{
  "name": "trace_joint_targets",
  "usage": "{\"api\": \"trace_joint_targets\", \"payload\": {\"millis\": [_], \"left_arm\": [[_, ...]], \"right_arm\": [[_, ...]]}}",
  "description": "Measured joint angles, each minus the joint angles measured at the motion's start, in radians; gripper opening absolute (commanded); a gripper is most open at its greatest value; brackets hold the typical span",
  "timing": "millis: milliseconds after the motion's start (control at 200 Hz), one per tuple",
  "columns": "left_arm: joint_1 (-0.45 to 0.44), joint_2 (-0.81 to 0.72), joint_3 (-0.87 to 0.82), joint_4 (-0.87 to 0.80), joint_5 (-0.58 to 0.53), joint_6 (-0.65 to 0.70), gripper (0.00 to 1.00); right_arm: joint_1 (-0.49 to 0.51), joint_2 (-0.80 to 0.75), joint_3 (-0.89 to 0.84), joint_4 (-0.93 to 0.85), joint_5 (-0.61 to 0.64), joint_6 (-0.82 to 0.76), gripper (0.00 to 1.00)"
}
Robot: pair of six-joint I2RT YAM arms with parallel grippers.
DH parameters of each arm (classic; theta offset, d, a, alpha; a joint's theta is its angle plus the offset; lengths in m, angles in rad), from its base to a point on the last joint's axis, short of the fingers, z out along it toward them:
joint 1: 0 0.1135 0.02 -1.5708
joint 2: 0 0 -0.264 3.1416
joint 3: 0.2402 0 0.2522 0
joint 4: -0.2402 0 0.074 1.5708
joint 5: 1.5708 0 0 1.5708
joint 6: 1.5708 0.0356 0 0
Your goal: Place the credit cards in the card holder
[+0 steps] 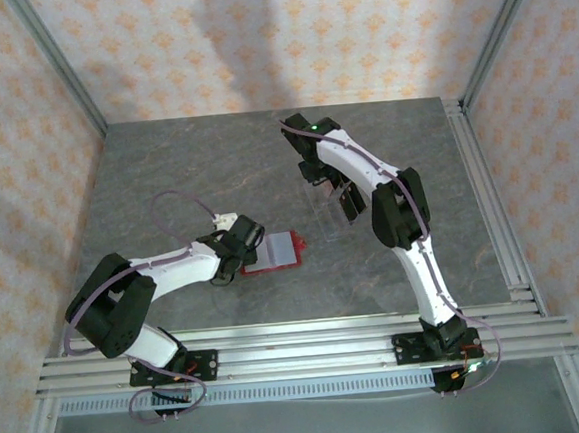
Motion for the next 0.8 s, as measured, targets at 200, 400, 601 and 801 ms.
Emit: {"api": "trace_joint_targets", "payload": {"millis": [200, 400, 601, 801], "left_arm": [[-0.002, 0.001, 0.000, 0.005, 0.000, -0.003, 0.74], [-0.002, 0.002, 0.000, 0.008, 0.000, -0.005, 0.74], [-0.005, 0.005, 0.000, 0.008, 0.000, -0.005, 0.74], [-0.008, 0.006, 0.000, 0.008, 0.000, -0.006, 0.74]], "right_arm": [[0.000, 0.015, 0.009, -0.005, -0.010, -0.001, 0.19], [0.000, 0.017, 0.014, -0.013, -0.028, 0.000, 0.13], [-0.001, 0.017, 0.034, -0.016, -0.048, 0.000, 0.12], [-0.014, 0.017, 0.063, -0.021, -0.079, 0.000, 0.10]]}}
